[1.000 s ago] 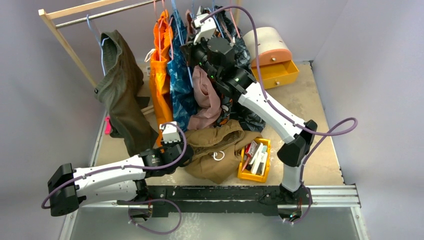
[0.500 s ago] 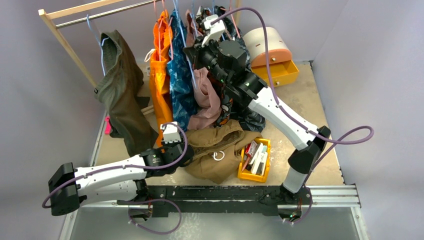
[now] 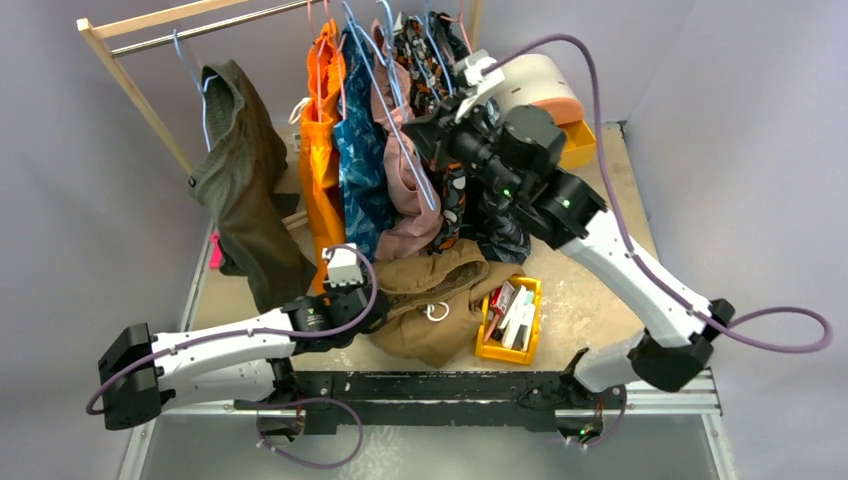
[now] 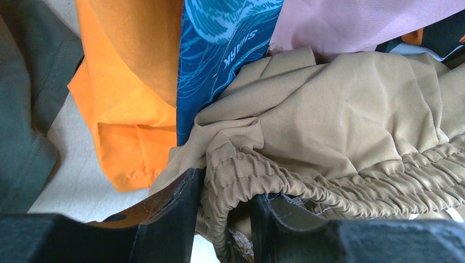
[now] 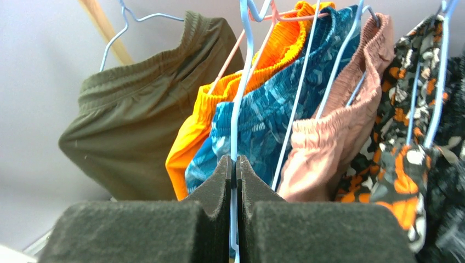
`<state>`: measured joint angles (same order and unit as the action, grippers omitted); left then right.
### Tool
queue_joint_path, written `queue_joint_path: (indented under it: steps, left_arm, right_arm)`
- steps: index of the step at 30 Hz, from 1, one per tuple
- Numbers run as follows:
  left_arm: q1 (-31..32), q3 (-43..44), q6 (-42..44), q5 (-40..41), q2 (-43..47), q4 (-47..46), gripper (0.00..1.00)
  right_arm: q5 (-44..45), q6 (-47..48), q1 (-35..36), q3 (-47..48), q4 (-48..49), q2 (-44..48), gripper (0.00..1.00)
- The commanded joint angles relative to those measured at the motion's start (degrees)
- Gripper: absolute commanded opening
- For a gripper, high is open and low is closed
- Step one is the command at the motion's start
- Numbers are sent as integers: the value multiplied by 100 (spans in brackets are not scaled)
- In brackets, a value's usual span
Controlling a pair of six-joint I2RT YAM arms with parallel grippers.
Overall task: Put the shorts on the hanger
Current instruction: Pick up the hanger from the clothesline.
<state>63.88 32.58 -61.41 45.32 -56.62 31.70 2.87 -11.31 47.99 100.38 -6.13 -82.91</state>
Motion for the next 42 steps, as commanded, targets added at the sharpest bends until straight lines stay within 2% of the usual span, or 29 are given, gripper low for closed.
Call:
queue_joint_path:
  steps: [1, 6, 11, 17, 20, 24, 35, 42]
  left_arm:
    - [-16, 334, 10, 29, -24, 52, 38]
    - [-20, 390, 172, -200, -6, -43, 43]
    - [-16, 539, 293, -348, -80, -29, 46]
    - [-18, 833, 694, -739, -97, -21, 59]
    - [-17, 1041, 908, -983, -58, 80, 62]
    - [-18, 1362, 1212, -1256, 40, 228, 66]
    - [-22, 2168, 1470, -1171, 374, 903, 72]
    - [-16, 2646, 1760, -1774, 702, 1107, 75]
  right_arm:
    - [-79, 74, 18, -422, -89, 759, 0]
    - [-75, 320, 18, -1110, -285, 1707, 0]
    - [-435, 393, 18, -1762, -575, 2643, 0]
    - [-1022, 321, 18, -2207, -1045, 3430, 0]
    - [-1118, 276, 18, -2374, -1284, 3708, 0]
    - [-958, 249, 14, -2576, -1512, 4012, 0]
    - [-854, 227, 18, -2876, -1845, 4282, 0]
    - [-581, 226, 18, -2804, -2114, 4356, 0]
